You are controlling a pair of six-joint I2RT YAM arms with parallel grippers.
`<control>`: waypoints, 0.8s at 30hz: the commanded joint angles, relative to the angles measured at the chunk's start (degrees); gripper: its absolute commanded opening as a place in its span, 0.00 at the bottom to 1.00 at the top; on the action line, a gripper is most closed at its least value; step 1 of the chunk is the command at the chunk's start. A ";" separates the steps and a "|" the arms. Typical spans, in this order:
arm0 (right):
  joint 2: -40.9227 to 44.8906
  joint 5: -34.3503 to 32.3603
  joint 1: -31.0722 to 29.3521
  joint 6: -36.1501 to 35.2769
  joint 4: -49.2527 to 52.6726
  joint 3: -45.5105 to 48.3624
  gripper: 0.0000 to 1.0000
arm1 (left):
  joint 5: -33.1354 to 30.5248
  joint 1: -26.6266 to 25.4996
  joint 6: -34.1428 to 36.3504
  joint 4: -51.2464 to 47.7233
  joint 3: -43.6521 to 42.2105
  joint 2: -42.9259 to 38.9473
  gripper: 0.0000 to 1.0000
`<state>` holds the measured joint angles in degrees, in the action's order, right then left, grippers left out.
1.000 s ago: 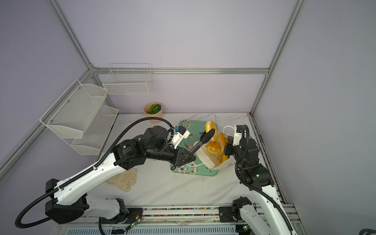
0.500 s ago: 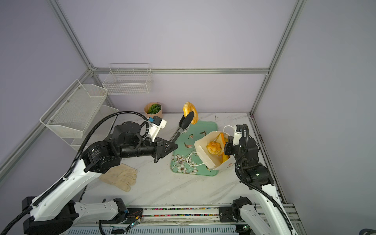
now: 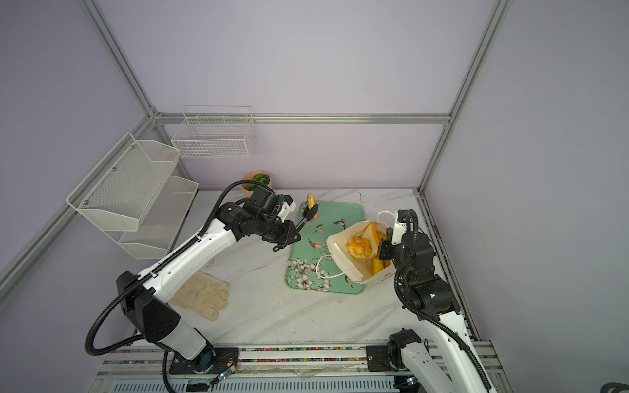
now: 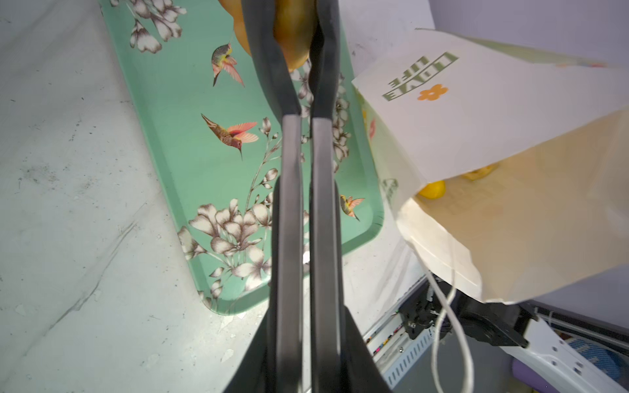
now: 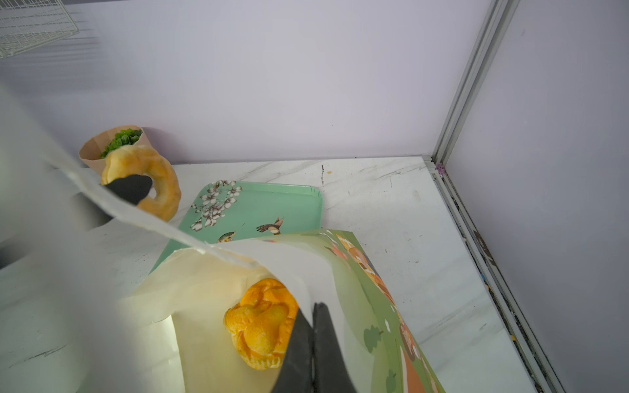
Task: Take the fake bread out of the paper bag
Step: 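Carry the ring bread over the green tray with the left gripper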
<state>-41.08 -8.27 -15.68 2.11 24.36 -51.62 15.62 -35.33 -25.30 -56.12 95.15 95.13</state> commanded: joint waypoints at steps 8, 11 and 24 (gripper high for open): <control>1.09 -5.75 -0.10 -1.48 -0.63 -0.86 0.00 | -9.83 0.79 14.21 -4.77 13.18 11.91 0.00; 1.22 -6.47 -0.09 -1.48 -0.63 -0.69 0.00 | -13.37 0.79 16.62 -7.06 16.64 15.72 0.00; -0.58 -6.32 -0.11 -2.56 -1.07 -0.85 0.00 | -26.21 0.53 21.44 -11.82 25.52 24.65 0.00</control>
<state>-42.09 -13.80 -15.68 0.10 24.64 -51.62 -5.72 -34.89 -7.03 -67.29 113.60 120.77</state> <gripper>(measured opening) 0.045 0.244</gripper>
